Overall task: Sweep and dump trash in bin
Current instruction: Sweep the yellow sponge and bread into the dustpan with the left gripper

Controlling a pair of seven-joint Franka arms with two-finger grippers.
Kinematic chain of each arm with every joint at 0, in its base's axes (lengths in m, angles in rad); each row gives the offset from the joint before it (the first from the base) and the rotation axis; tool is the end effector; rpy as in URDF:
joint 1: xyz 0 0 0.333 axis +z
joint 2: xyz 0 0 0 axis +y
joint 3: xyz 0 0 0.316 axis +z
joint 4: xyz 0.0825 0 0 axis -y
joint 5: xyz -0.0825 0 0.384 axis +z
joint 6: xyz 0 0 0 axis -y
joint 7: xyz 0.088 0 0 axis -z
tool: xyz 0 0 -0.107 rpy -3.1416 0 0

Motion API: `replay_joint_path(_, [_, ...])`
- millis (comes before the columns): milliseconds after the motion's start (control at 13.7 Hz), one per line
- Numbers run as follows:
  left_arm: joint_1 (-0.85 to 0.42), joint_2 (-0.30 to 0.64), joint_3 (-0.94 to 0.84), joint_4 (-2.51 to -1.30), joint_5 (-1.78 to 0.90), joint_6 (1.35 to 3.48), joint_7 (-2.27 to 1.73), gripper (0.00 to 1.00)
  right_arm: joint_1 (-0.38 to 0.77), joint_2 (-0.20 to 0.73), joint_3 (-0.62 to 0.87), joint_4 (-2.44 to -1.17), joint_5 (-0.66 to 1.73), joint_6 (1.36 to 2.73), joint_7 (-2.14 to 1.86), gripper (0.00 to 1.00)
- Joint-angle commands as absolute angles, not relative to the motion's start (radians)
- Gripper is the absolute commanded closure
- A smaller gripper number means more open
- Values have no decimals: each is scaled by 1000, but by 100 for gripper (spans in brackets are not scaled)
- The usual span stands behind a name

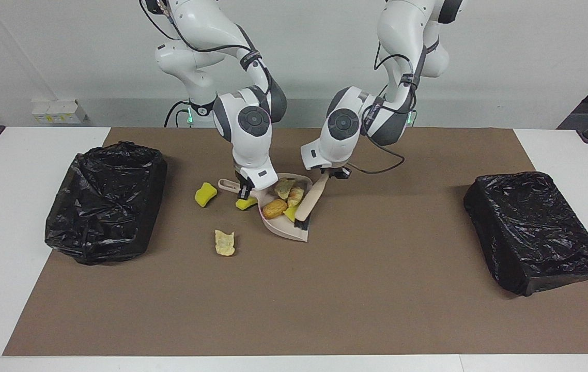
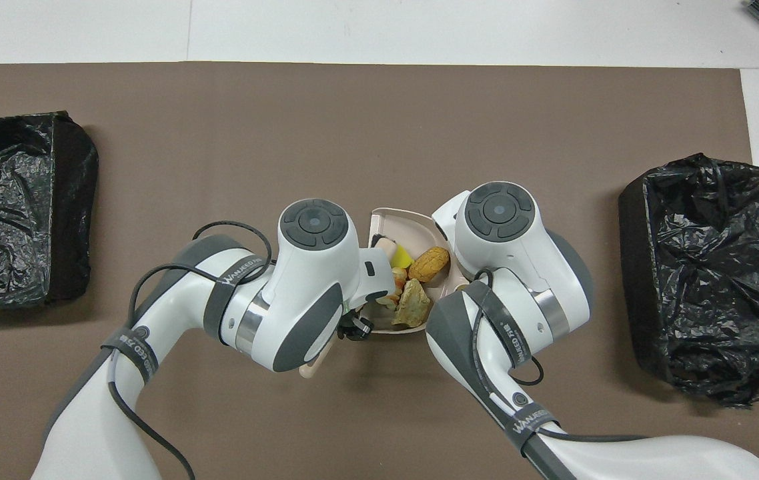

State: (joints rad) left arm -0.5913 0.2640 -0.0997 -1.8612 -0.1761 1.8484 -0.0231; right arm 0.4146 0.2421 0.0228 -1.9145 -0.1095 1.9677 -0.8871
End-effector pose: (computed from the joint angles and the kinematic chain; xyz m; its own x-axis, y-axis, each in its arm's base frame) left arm 0.4461 -0.3833 0.3597 0.7804 -0.5587 -0.2808 -0.5332 -0.8291 0.1682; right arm 0.5358 0.2422 0.3551 0.1814 0.9657 -0.1860 0.9752 -0.2010 -0.0927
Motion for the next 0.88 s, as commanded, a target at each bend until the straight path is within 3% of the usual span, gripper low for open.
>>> replay_joint_path(0, [-621,226,-84,-1910,-207,1871,-57,100,413,229,29,-1937,-109,2000,-859,100])
replay_joint_path(366, [-529,204,-64,-1905,-166,1864,-271,100,413,229,29,-1936,-109,1999,-859,100])
replay_joint_path(806, [-522,201,-61,-1913,-77,1867,-463,100,403,229,29,-1930,-109,1996,-879,100])
